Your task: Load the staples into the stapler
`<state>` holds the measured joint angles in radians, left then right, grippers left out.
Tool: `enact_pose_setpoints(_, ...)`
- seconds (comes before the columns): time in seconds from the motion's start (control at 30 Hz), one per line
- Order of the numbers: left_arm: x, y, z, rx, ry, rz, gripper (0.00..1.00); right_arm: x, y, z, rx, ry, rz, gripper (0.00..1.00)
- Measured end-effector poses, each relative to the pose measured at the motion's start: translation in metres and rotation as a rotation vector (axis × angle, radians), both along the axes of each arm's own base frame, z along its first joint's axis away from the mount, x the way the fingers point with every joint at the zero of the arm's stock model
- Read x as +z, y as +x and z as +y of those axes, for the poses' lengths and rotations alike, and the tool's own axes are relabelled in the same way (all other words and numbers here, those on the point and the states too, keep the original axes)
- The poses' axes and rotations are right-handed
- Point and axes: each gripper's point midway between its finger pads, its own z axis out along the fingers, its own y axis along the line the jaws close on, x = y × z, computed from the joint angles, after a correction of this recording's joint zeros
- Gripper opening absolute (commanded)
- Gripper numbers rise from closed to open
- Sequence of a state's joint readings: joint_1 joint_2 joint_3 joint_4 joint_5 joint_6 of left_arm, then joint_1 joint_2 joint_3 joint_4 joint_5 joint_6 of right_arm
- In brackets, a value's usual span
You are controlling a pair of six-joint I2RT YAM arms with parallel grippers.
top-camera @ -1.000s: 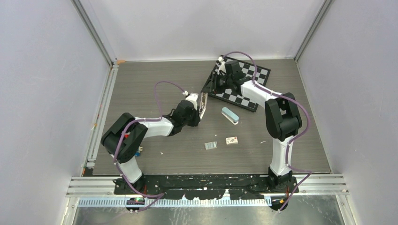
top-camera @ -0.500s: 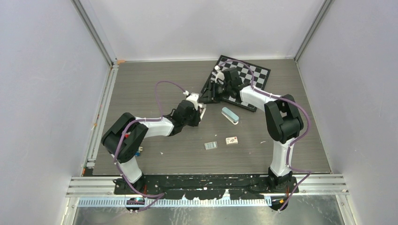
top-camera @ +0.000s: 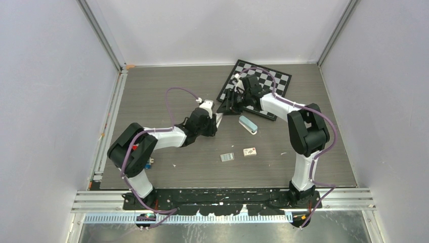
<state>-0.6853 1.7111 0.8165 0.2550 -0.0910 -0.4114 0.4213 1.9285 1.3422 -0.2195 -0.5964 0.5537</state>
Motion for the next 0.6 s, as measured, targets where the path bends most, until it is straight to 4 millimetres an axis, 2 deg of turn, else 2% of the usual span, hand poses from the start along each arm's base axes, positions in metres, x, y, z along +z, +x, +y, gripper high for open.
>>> enact_pose_setpoints(0.3,0.036,-0.013,0.015,0.106,-0.071,0.019,0.49,-0.013,-0.001,-0.003,-0.125,-0.020,0.097,0.54)
enact_pose_setpoints(0.43,0.057,-0.017,0.027,0.168,-0.096,0.013,0.51,-0.018,-0.007,0.005,-0.151,-0.038,0.122,0.53)
enact_pose_setpoints(0.5,0.073,-0.016,0.031,0.188,-0.134,-0.003,0.50,-0.020,-0.013,0.013,-0.149,-0.046,0.127,0.50)
enact_pose_setpoints(0.6,0.085,-0.009,0.035,0.214,-0.183,-0.006,0.42,-0.022,-0.019,0.022,-0.151,-0.057,0.130,0.46)
